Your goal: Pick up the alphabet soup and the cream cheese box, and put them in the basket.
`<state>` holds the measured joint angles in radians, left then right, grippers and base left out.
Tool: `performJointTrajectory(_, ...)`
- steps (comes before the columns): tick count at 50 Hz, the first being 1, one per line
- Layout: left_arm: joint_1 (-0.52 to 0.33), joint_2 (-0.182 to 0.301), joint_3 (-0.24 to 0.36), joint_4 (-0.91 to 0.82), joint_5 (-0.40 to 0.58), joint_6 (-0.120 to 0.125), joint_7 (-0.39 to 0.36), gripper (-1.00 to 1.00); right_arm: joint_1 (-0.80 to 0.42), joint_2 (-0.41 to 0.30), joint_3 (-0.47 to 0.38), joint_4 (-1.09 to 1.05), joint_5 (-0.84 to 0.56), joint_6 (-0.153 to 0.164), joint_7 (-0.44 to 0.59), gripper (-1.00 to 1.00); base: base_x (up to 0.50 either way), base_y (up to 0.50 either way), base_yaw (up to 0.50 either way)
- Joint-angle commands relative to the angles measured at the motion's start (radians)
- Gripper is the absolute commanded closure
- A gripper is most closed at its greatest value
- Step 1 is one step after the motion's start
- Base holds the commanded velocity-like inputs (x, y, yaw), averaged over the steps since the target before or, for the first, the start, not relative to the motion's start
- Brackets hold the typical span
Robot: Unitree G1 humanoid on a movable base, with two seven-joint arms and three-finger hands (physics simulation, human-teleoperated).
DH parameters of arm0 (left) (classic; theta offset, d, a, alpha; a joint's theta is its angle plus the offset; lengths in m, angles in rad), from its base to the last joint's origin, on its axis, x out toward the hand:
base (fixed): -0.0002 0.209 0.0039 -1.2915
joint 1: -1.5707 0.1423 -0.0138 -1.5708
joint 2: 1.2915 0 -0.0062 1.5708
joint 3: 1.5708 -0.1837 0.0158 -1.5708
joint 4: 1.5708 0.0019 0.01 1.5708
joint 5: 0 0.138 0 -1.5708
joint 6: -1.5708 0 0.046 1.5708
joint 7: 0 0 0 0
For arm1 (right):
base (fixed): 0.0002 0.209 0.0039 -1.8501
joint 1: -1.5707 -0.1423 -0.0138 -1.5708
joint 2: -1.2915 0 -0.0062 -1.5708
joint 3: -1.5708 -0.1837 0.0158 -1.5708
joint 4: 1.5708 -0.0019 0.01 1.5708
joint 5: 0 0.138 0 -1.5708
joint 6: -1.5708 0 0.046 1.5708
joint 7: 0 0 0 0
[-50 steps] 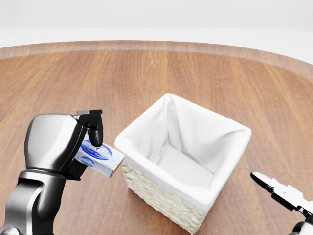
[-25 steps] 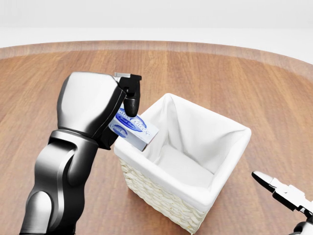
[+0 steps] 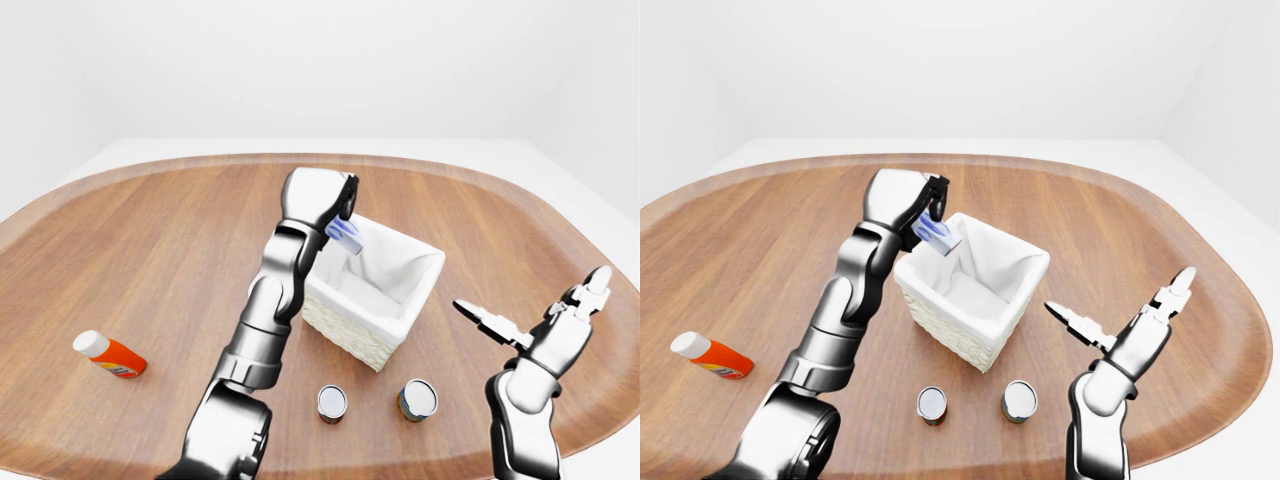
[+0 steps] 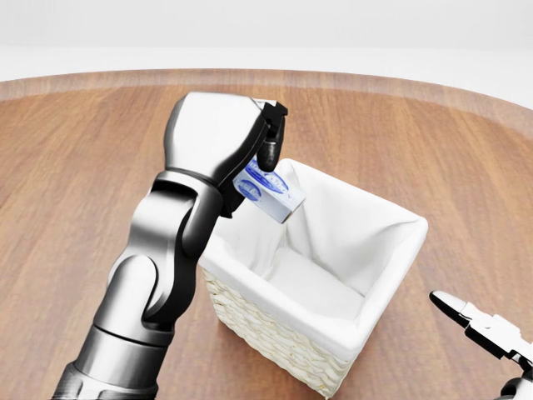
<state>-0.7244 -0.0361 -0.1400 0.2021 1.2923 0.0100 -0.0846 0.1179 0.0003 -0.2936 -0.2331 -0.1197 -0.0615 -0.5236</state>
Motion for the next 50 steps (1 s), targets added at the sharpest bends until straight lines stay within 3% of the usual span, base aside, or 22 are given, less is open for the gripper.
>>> performJointTrajectory(1, -0.120, -0.031, -0.007, 0.210, 0.064, -0.026, 0.076, 1.00, -0.001, 0.000, -0.001, 0.003, 0.004, -0.002, 0.000, -1.00, 0.00, 0.00, 0.00)
performJointTrajectory(8, -0.163, -0.061, -0.030, 0.340, 0.127, -0.020, 0.123, 1.00, 0.003, 0.002, -0.001, -0.011, 0.006, 0.007, 0.000, -1.00, 0.00, 0.00, 0.00)
performJointTrajectory(11, -0.188, -0.071, -0.033, 0.404, 0.150, -0.014, 0.139, 1.00, -0.001, 0.000, -0.003, 0.006, 0.009, -0.006, 0.000, -1.00, 0.00, 0.00, 0.00)
performJointTrajectory(29, -0.365, -0.094, -0.034, 0.899, 0.129, 0.019, 0.333, 1.00, 0.001, 0.001, -0.003, -0.007, 0.013, 0.002, 0.000, -1.00, 0.00, 0.00, 0.00)
performJointTrajectory(31, -0.377, -0.096, -0.039, 0.948, 0.128, 0.013, 0.339, 1.00, -0.001, 0.000, -0.003, -0.001, 0.012, -0.002, 0.000, -1.00, 0.00, 0.00, 0.00)
performJointTrajectory(34, -0.392, -0.091, -0.044, 0.972, 0.135, 0.020, 0.342, 1.00, -0.002, -0.001, -0.004, 0.009, 0.014, -0.011, 0.000, -1.00, 0.00, 0.00, 0.00)
performJointTrajectory(36, -0.394, -0.091, -0.052, 0.984, 0.148, 0.023, 0.343, 1.00, 0.000, 0.000, -0.002, -0.003, 0.012, -0.001, 0.000, -1.00, 0.00, 0.00, 0.00)
performJointTrajectory(39, -0.391, -0.100, -0.058, 1.007, 0.164, 0.028, 0.357, 1.00, -0.005, -0.003, -0.003, 0.013, 0.013, -0.011, 0.000, -1.00, 0.00, 0.00, 0.00)
performJointTrajectory(50, -0.374, -0.140, -0.074, 1.025, 0.224, 0.054, 0.383, 1.00, -0.004, -0.003, -0.002, 0.009, 0.013, 0.002, 0.000, -1.00, 0.00, 0.00, 0.00)
